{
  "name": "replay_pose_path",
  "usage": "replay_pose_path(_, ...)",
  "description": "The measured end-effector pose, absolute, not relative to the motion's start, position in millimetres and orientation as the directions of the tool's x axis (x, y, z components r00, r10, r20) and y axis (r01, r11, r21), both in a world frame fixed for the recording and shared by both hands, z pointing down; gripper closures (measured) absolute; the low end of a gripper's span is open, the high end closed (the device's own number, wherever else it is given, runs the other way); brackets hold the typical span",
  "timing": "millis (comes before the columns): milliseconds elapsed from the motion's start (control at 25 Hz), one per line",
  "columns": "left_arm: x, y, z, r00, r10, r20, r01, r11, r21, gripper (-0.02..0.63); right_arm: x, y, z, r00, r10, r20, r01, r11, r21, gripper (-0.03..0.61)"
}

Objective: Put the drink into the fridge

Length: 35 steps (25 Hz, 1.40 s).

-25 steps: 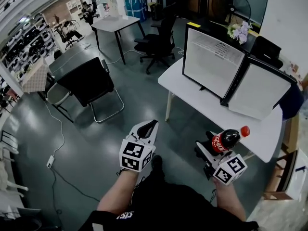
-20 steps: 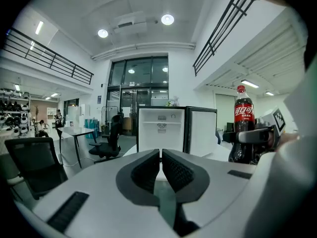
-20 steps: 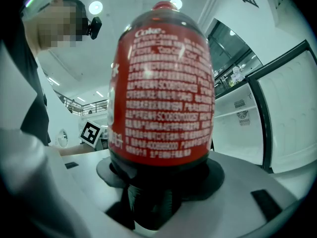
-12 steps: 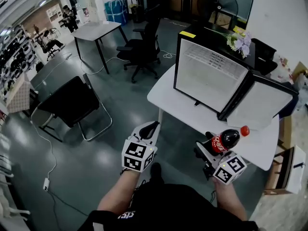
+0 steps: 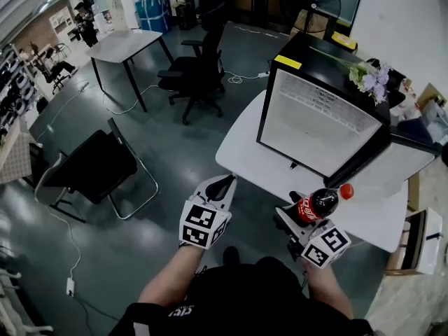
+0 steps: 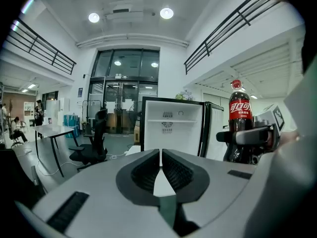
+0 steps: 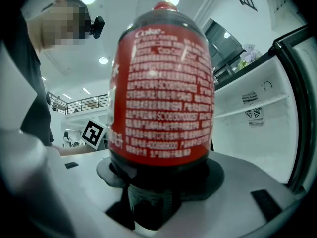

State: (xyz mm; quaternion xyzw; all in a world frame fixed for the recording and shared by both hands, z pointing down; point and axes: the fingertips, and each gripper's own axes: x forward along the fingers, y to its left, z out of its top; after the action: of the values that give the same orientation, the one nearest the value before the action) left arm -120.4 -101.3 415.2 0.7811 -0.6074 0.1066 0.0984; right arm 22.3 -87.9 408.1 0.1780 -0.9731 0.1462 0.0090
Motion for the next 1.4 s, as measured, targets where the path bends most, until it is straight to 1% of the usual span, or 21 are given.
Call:
replay_pose_path(240, -128.0, -125.8, 420.0, 0.252, -0.922, 0.295, -0.967, -0.253, 0.036, 0.584, 16.1, -104.3, 416.8, -0.932, -0.348, 0.097, -0.361, 0.888, -0.286, 0.313)
replay_pose_path(400, -119.8, -142.6, 428.4, 0.259, -0.915, 0.309, -0.966, -0.244, 0.086, 0.584, 25.9, -122.1, 419.8, -0.93, -0.354, 0.098, -0.367, 0.886, -0.284, 0.313)
replay_pose_path(560, -100.9, -159.1, 434.0, 0.251, -0.909, 0.334, -0.968, -0.242, 0.067, 0.584, 45.0, -139.5, 423.8, -0.929, -0.356, 0.095, -0.368, 0.877, -0.309, 0.313)
replay_pose_path(840, -61.8, -185.0, 438.6, 0.251, -0.897, 0.363, -0.966, -0.259, 0.028, 0.584, 89.0, -168.7, 436.5, -0.916, -0.383, 0.117, -0.401, 0.865, -0.302, 0.313)
replay_pose_path(1040, -56.0, -208.1, 445.3, 0.256, -0.895, 0.365, -0.964, -0.267, 0.022, 0.584, 101.8, -197.4, 458.5, -0.895, -0.423, 0.143, -0.446, 0.84, -0.309, 0.313)
replay_pose_path(1240, -55.2, -236.6, 458.1, 0.303, -0.875, 0.377, -0.95, -0.31, 0.045, 0.584, 102.2, -218.6, 470.4, -0.868, -0.463, 0.177, -0.496, 0.817, -0.295, 0.313)
replay_pose_path(1400, -61.8, -262.4, 455.4, 0.368, -0.855, 0.364, -0.924, -0.381, 0.041, 0.584, 88.1, -240.0, 469.1, -0.835, -0.518, 0.185, -0.55, 0.791, -0.268, 0.313)
